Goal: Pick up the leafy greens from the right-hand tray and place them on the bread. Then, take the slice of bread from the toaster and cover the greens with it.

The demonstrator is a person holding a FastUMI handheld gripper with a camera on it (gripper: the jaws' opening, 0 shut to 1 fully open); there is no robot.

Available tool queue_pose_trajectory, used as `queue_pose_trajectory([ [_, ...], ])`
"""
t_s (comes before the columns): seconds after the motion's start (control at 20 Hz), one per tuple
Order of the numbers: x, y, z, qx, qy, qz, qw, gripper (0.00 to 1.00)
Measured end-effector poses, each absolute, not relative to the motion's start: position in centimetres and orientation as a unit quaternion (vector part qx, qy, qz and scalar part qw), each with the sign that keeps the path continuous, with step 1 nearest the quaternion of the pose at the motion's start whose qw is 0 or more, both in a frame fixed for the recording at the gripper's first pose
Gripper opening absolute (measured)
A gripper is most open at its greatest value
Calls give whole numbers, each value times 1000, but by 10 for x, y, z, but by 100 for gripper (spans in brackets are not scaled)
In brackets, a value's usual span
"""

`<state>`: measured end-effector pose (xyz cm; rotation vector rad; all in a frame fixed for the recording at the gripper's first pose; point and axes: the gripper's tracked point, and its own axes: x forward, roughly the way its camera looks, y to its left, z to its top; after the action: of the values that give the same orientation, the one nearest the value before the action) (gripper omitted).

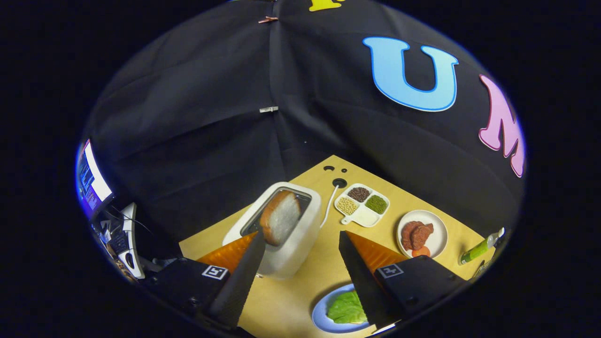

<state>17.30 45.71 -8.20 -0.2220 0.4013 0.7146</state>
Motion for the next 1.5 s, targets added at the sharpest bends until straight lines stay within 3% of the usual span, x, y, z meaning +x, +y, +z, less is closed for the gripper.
queue_pose_trajectory([
  [0.55,209,531,-125,-140,215,338,906,98],
  [0.7,218,529,-141,-145,236,310,909,69],
  [0.8,222,530,-149,-153,242,303,909,61],
  [1.0,223,520,-149,-159,247,286,912,21],
  [1.2,217,517,-143,-146,253,285,913,14],
  [1.5,200,507,-94,-115,208,311,920,13],
])
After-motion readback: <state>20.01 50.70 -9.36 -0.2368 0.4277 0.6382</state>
